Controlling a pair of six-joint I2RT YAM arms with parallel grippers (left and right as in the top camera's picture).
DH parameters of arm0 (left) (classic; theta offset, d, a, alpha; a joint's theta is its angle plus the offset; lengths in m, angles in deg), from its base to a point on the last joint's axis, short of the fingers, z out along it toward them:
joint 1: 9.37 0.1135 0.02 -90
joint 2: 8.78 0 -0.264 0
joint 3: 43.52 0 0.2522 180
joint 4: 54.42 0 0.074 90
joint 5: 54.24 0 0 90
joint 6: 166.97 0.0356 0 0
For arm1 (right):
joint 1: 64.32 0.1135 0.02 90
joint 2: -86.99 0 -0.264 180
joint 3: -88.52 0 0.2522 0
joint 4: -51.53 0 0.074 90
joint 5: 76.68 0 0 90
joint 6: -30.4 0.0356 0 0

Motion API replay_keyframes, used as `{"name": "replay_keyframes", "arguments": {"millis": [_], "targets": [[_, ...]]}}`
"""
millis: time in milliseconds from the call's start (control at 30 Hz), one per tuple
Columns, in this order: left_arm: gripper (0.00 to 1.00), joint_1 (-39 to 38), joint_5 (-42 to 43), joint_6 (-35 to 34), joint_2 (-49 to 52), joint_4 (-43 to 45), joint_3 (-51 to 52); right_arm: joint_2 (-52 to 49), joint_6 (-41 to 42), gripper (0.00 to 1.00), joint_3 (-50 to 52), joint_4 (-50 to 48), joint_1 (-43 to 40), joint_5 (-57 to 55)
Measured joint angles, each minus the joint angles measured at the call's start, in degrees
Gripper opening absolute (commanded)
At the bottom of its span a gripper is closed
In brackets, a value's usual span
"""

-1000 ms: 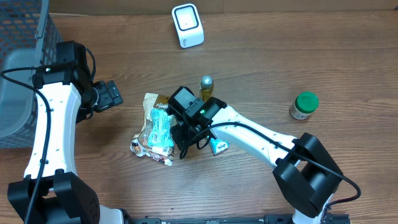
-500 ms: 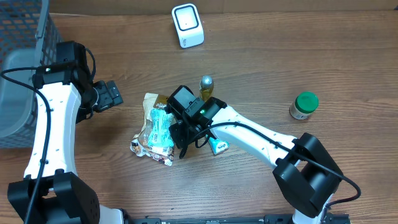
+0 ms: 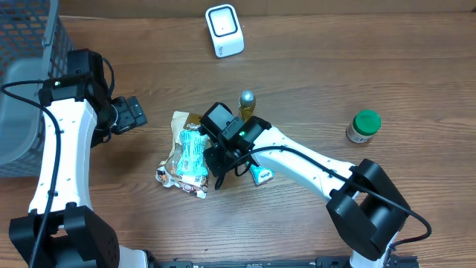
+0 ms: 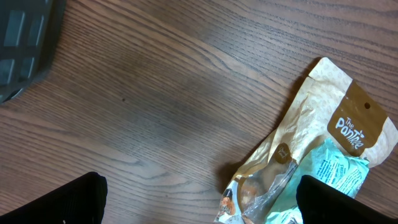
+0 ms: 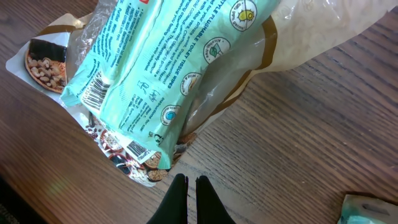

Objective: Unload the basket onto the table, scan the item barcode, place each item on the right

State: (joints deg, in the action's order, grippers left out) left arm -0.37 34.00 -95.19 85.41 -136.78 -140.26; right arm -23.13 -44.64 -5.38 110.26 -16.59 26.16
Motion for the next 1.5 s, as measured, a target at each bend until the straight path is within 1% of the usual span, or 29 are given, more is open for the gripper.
{"name": "replay_keyframes", "arguments": {"millis": [533, 1233, 1400, 1500], "targets": [[1.00, 0.0, 0.0, 0.0, 0.0, 0.0, 0.0, 0.0, 0.0, 0.04, 0.0, 0.1, 0.0, -2.8], [1.00, 0.0, 0.0, 0.0, 0.0, 0.0, 0.0, 0.0, 0.0, 0.04, 0.0, -0.3, 0.0, -3.5], [0.99, 0.0, 0.0, 0.0, 0.0, 0.0, 0.0, 0.0, 0.0, 0.05, 0.0, -0.8, 0.0, -7.1], [1.00, 0.0, 0.0, 0.0, 0.0, 0.0, 0.0, 0.0, 0.0, 0.09, 0.0, -2.5, 0.0, -10.5]]}}
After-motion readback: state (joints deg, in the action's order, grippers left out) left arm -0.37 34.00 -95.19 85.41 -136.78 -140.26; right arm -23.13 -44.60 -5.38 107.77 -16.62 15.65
